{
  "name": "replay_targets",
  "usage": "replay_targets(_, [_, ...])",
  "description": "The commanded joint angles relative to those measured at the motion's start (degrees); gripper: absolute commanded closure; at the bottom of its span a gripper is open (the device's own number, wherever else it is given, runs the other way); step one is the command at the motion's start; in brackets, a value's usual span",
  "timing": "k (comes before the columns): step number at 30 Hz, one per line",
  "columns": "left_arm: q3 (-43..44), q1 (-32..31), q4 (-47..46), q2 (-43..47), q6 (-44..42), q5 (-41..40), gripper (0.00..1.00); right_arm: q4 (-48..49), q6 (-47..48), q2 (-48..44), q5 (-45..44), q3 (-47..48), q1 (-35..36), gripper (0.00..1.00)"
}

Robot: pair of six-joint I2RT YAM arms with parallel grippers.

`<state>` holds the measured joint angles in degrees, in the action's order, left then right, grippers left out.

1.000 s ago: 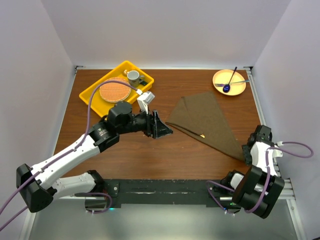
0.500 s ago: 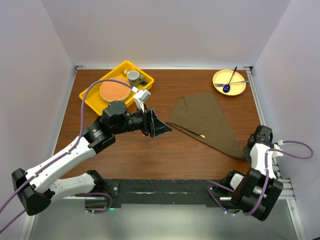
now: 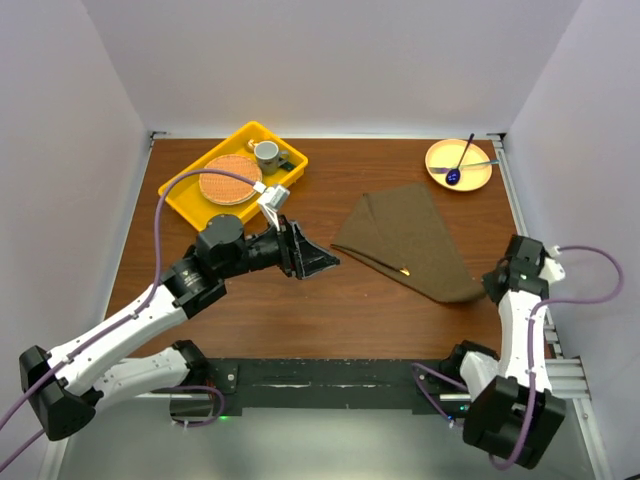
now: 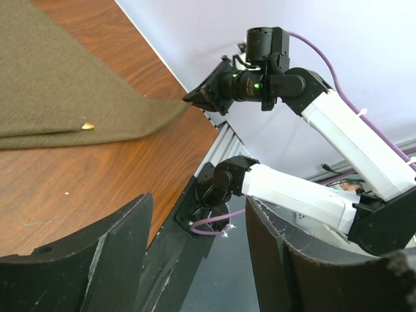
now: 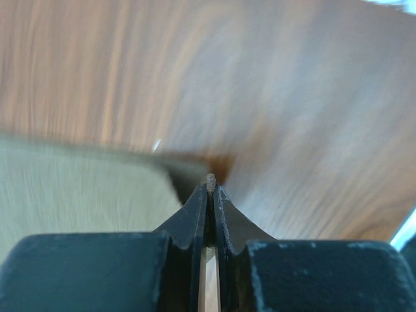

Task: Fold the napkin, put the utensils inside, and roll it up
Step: Fold the napkin

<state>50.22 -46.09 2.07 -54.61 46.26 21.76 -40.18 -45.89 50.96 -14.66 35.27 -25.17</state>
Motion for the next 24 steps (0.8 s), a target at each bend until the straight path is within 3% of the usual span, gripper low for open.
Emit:
replay_targets(1, [-2.31, 0.30, -5.32, 1.70, 1.99, -1.45, 0.36, 2.64, 4.05, 0.80, 2.25, 1.82, 11.42, 0.95])
replay_targets(6, [-2.32, 0.38, -3.65, 1.44, 0.94, -1.89, 0.36, 6.25, 6.15, 8.00, 0.06, 7.61, 23.66, 0.94])
replay_targets(13, [-1.88, 0.47, -0.24, 1.70, -0.47, -3.74, 0.36, 11.61, 18.71, 23.03, 1.47, 21.92, 38.77, 0.94])
replay_targets(24, [0.41, 0.47, 4.17, 1.61, -2.23, -6.11, 0.36, 13.73, 25.06, 35.78, 0.86, 32.67, 50.56, 0.94])
